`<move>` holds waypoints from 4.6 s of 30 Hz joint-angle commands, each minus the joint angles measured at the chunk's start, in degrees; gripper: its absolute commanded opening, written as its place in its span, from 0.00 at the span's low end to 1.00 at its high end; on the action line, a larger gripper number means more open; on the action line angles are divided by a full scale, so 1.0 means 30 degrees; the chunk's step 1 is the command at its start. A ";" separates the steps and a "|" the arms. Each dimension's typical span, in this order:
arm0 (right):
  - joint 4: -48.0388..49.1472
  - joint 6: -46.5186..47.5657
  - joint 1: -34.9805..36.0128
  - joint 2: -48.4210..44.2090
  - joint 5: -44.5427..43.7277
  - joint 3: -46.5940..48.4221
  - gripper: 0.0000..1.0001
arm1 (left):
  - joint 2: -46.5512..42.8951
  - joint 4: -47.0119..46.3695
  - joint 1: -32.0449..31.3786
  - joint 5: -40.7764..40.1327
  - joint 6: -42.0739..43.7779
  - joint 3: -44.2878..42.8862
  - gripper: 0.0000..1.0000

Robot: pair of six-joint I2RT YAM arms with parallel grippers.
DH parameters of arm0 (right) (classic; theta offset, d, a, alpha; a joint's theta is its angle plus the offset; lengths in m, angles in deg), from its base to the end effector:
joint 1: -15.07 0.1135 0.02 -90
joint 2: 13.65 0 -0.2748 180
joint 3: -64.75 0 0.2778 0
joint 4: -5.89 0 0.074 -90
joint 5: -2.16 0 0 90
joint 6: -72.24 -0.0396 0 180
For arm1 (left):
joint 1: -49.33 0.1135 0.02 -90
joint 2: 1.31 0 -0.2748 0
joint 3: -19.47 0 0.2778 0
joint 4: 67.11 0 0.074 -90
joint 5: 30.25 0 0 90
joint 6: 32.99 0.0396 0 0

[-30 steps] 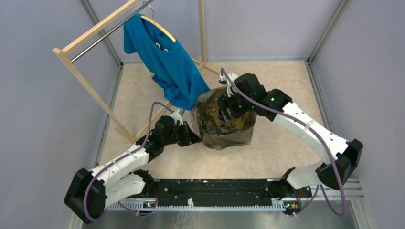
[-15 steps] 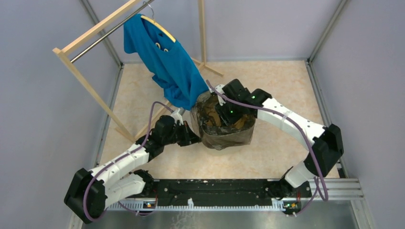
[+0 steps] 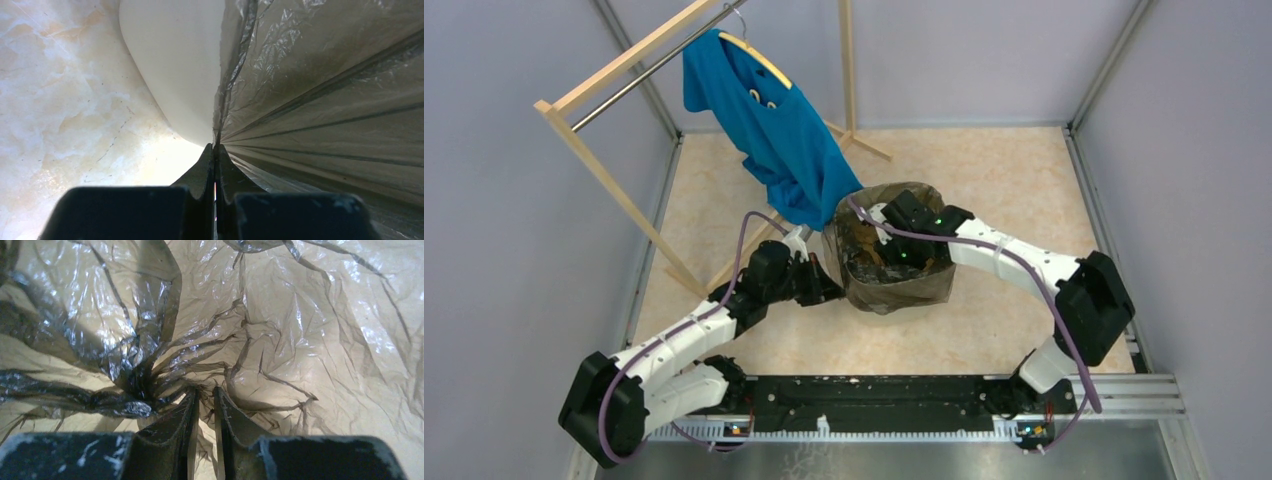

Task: Put the trash bags into the trash bin

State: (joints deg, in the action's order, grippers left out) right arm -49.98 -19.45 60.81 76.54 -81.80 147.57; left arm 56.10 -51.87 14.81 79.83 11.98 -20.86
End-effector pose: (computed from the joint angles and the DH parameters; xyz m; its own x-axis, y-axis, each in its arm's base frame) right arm 0.2395 0.2518 0.2514 -0.6449 -0.6197 -0.4473 -0.7266 0.6787 0.1072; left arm 0.1830 -0.1424 0.2040 -0.8570 -0.2170 -0.4674 0.2335 0.6451 -0.7276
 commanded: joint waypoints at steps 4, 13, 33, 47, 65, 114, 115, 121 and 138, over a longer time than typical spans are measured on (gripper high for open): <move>0.1487 0.0114 0.0230 0.1002 -0.0039 -0.0633 0.20 | 0.0130 -0.0163 -0.0004 -0.0030 0.0304 -0.0705 0.00; 0.2446 0.0242 0.0233 0.2596 0.0139 -0.1078 0.26 | -0.0015 -0.0072 0.0007 -0.0068 0.0303 -0.0734 0.00; 0.4116 -0.0233 0.0238 0.5228 0.0931 -0.1864 0.36 | 0.0227 -0.0093 -0.0003 0.0000 0.0333 -0.0818 0.00; 0.1394 -0.1489 0.0243 -0.0040 0.1132 0.0753 0.62 | -0.0091 0.0375 0.0022 -0.0352 0.0364 -0.0793 0.15; 0.1073 -0.2511 0.0230 -0.4267 0.0269 0.3282 0.86 | -0.2958 0.3381 0.0016 -0.2280 0.0802 -0.0947 0.47; 0.1327 -0.2985 0.0220 -1.6882 0.0714 -0.1787 0.99 | 0.8372 0.0195 -0.4577 -0.5348 0.4625 -0.9737 0.99; 0.1251 -0.3219 0.0223 -1.6562 0.0747 -0.1973 0.99 | 0.7030 0.0734 -0.4580 -0.5898 0.4888 -0.8987 0.99; 0.1879 -0.6017 0.0253 -1.5601 0.3113 -0.3978 0.99 | -0.0002 0.5451 -0.4571 -1.0026 0.5080 -0.6319 0.99; 0.1171 -1.8743 1.1882 -1.1345 -1.0672 -0.8080 0.99 | -0.6582 0.6841 -0.4547 -1.3873 0.8971 -0.6793 0.99</move>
State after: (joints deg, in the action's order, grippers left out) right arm -42.71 -60.06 94.25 41.79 -94.70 124.81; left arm 37.13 -30.45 1.13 40.29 35.04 -39.17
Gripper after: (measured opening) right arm 0.985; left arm 0.987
